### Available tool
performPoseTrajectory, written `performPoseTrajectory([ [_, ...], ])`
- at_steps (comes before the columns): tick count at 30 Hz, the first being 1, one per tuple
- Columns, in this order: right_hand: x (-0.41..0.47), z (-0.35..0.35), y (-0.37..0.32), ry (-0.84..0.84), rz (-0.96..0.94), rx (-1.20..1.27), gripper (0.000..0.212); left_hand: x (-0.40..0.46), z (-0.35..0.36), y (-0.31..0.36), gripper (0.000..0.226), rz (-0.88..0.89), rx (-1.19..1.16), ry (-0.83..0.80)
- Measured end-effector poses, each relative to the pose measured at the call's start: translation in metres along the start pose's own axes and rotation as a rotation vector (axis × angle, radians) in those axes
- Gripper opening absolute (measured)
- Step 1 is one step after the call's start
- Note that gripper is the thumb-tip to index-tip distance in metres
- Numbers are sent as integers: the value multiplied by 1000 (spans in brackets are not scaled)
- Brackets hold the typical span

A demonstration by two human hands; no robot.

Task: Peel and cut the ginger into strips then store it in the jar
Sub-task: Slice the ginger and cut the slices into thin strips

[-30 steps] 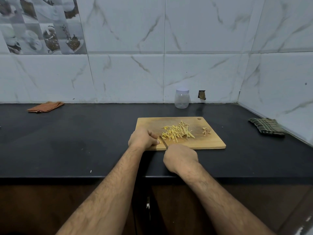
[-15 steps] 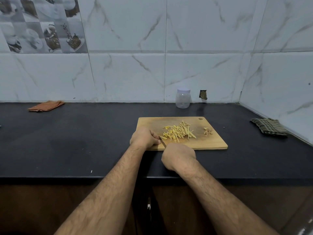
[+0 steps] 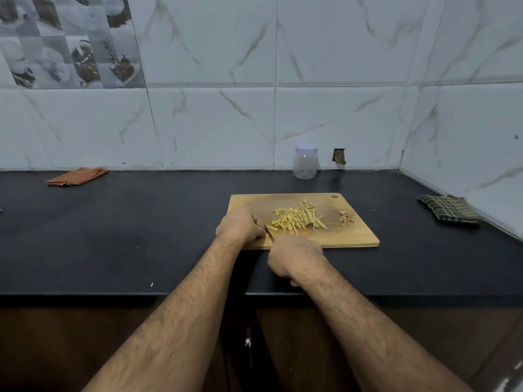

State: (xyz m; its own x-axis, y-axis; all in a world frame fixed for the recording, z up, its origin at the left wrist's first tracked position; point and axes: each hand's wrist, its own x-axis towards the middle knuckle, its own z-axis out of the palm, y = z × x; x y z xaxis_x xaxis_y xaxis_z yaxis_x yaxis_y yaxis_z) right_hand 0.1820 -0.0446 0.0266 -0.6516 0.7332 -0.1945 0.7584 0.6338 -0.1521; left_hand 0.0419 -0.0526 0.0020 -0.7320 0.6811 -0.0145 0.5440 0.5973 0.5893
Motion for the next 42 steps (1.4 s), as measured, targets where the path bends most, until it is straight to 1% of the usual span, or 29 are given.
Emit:
performPoseTrajectory([
  [5,-4,0,1,7,-2,4,20,-4,5,-1,9,9,32,59],
  [8,-12,5,7,-3,18,9,18,-6,6,-2,11,18,52,69],
  [11,-20,9,13,-6,35,11,23,-6,7,-5,15,27,41,78],
  [13,-20,10,15,19,43,7,25,-7,8,-7,22,26,31,86],
  [17,-14,8,15,62,52,27,27,-7,10,-9,17,31,4,89],
  [22,-9,7,16,95,48,77,26,-5,10,-15,22,38,-51,111],
  [24,-10,8,17,107,45,109,27,-3,11,-17,19,40,-62,109],
  [27,-12,9,14,102,38,131,28,-3,9,-16,22,32,-67,95],
  [33,-9,7,6,78,14,117,26,-1,8,-12,22,-10,-67,70],
  [40,-7,6,1,55,23,91,24,2,8,-11,11,-7,-55,57],
  [42,-6,5,-1,49,17,72,21,2,9,-10,11,-9,-49,65],
])
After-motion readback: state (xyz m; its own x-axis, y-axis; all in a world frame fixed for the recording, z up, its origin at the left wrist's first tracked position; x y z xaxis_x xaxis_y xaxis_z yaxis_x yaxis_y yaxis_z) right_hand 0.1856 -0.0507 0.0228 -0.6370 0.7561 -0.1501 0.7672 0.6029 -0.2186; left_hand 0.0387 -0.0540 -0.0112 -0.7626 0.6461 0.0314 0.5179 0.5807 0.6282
